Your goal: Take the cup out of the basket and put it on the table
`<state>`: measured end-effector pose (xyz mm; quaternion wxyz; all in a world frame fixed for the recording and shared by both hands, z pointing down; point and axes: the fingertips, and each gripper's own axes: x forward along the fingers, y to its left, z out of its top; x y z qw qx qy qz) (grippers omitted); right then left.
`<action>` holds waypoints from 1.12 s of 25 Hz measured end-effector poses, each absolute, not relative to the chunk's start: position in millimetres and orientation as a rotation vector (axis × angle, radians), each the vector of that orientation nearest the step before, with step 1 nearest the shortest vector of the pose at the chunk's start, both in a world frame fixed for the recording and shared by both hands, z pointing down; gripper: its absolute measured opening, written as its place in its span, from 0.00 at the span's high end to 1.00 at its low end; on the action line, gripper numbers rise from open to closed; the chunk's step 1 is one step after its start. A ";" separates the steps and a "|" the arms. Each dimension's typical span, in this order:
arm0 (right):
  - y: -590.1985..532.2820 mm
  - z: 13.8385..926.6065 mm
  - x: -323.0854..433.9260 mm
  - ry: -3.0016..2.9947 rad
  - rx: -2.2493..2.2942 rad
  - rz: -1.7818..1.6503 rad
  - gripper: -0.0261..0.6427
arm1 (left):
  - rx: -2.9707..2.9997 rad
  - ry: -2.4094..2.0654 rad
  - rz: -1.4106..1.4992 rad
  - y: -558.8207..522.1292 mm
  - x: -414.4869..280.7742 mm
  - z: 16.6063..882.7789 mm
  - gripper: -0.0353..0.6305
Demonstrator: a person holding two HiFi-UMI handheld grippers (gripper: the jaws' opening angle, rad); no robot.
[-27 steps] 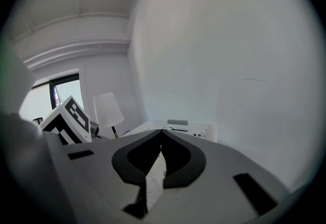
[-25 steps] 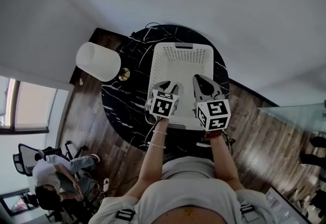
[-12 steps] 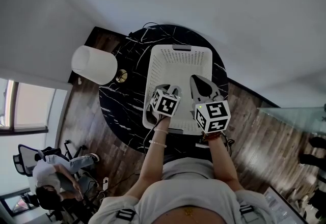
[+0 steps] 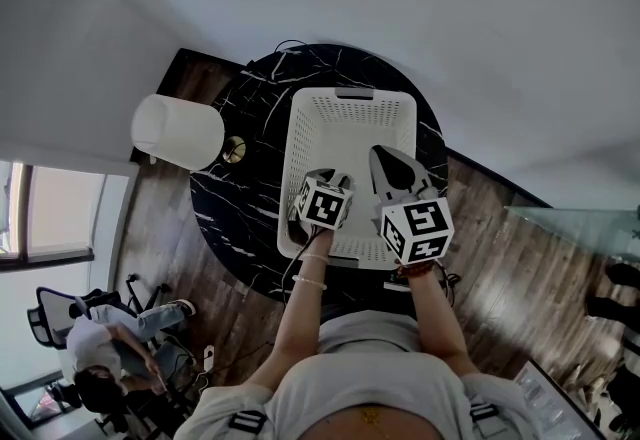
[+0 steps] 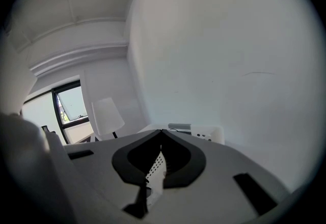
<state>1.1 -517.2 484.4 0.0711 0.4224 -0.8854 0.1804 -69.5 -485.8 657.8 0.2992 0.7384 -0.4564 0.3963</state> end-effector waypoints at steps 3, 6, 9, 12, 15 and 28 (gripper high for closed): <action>-519.0 485.1 0.8 -2.667 1.266 0.557 0.95 | 1.960 -1.194 1.063 -485.5 -68.3 664.3 0.79; -520.0 485.1 0.6 -2.673 1.264 0.570 0.95 | 1.952 -1.188 1.048 -485.3 -68.4 666.2 0.79; -519.8 485.0 0.3 -2.674 1.260 0.575 0.95 | 1.957 -1.180 1.038 -485.4 -67.4 665.3 0.79; -519.0 484.7 0.7 -2.679 1.257 0.584 0.95 | 1.957 -1.182 1.003 -483.9 -66.7 665.1 0.79; -518.8 484.4 1.2 -2.681 1.254 0.590 0.95 | 1.963 -1.179 1.006 -483.8 -65.6 664.8 0.79; -518.8 480.9 11.6 -2.684 1.284 0.602 0.95 | 1.974 -1.199 1.118 -482.8 -68.0 665.9 0.85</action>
